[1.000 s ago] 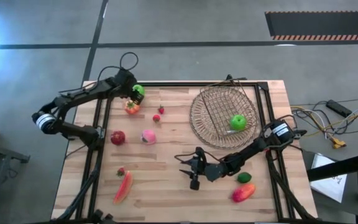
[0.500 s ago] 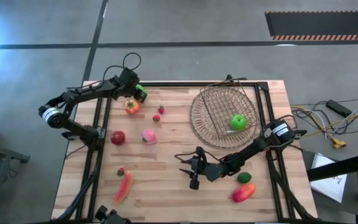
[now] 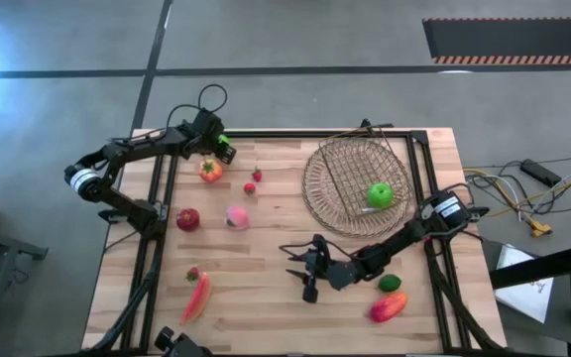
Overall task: Build produce basket
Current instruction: Put the green apple into the gold wire basket
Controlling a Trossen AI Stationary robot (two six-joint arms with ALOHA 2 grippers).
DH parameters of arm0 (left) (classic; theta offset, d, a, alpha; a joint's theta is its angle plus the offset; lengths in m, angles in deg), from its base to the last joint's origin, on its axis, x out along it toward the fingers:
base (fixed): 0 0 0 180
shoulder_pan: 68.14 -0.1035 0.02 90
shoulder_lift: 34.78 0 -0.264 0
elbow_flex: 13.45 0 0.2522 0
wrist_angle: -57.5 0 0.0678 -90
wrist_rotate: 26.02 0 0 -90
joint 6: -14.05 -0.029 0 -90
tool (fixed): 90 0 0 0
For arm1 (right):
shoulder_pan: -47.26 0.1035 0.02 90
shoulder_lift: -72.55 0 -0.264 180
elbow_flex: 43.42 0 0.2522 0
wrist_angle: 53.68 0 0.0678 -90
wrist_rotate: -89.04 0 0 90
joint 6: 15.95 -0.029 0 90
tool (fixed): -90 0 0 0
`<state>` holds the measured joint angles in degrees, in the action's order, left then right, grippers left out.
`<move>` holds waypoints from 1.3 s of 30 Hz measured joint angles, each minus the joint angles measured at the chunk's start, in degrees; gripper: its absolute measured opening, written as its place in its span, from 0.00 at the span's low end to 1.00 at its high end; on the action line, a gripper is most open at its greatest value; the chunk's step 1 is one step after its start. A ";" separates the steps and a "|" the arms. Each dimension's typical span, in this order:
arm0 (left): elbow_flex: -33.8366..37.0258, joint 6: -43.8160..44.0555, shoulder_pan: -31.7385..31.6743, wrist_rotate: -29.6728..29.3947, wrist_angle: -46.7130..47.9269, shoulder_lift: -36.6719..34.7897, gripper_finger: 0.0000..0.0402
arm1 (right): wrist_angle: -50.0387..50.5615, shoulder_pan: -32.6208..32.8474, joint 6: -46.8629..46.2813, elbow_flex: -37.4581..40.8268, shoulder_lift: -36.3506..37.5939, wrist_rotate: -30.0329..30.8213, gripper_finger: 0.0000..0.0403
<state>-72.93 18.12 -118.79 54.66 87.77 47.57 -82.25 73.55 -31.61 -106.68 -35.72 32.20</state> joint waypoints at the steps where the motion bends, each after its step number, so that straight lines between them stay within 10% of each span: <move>1: 0.00 0.00 0.00 0.00 0.02 -0.02 0.44 | 0.00 0.11 -0.01 0.00 0.00 -0.01 0.37; 28: 0.31 -3.41 0.13 0.31 1.48 -0.25 0.23 | 0.07 1.86 0.17 0.00 0.00 0.22 0.37; 39: 0.33 -4.74 0.13 0.31 2.80 -1.77 0.06 | 5.19 8.19 -0.02 0.00 2.41 11.99 0.37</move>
<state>-72.60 13.39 -118.66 54.97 90.57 45.80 -77.06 81.73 -31.62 -106.68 -33.31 44.19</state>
